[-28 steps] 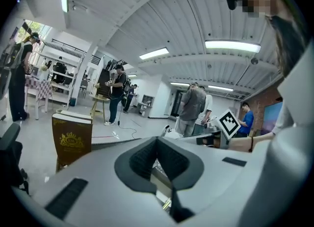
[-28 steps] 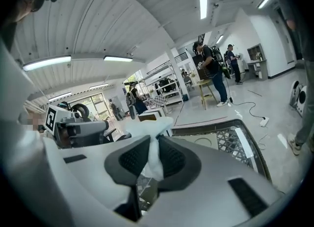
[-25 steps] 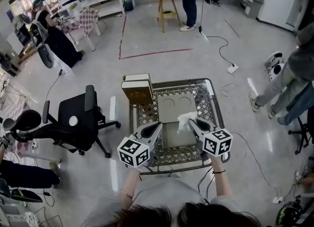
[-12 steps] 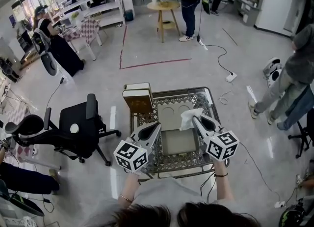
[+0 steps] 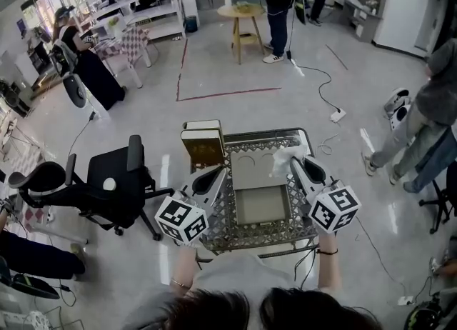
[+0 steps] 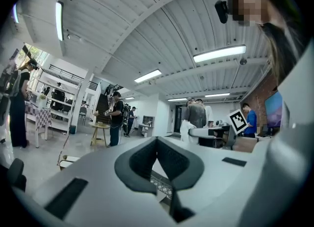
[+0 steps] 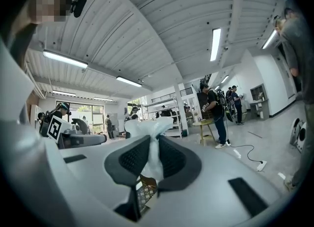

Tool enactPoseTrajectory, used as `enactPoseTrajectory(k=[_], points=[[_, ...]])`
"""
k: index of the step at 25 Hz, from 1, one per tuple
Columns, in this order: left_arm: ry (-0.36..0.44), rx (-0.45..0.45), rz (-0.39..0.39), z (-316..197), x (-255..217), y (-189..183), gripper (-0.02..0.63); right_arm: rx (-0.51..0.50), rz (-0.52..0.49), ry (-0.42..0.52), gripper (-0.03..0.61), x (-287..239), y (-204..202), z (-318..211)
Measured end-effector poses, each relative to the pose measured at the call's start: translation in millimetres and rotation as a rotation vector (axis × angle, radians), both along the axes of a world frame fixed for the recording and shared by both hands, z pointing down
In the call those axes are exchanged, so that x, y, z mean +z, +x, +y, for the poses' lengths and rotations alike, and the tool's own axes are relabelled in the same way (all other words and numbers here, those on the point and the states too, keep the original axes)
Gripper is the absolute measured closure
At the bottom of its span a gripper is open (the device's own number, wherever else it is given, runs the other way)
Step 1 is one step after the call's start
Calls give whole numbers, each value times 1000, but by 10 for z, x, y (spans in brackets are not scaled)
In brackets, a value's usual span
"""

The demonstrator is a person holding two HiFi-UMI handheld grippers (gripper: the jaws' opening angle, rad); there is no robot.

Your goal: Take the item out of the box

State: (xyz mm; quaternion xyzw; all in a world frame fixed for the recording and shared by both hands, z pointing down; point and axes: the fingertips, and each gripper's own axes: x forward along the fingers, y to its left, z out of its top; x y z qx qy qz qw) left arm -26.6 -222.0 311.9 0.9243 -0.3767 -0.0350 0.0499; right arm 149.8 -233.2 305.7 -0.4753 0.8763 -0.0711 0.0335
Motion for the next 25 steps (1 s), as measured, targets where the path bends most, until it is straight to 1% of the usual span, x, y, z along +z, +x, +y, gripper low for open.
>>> enactPoseTrajectory(k=[6,13,25], points=[[31,-33,4,3,-111,-89,597,37,24,51,511,-186,110,46],[41,-66,-19,-29,-95,-181,597,89,31,65,514,-128,274,58],[35,-43,-7,16,-61,-125,596,87,29,71,514,-91,288,85]])
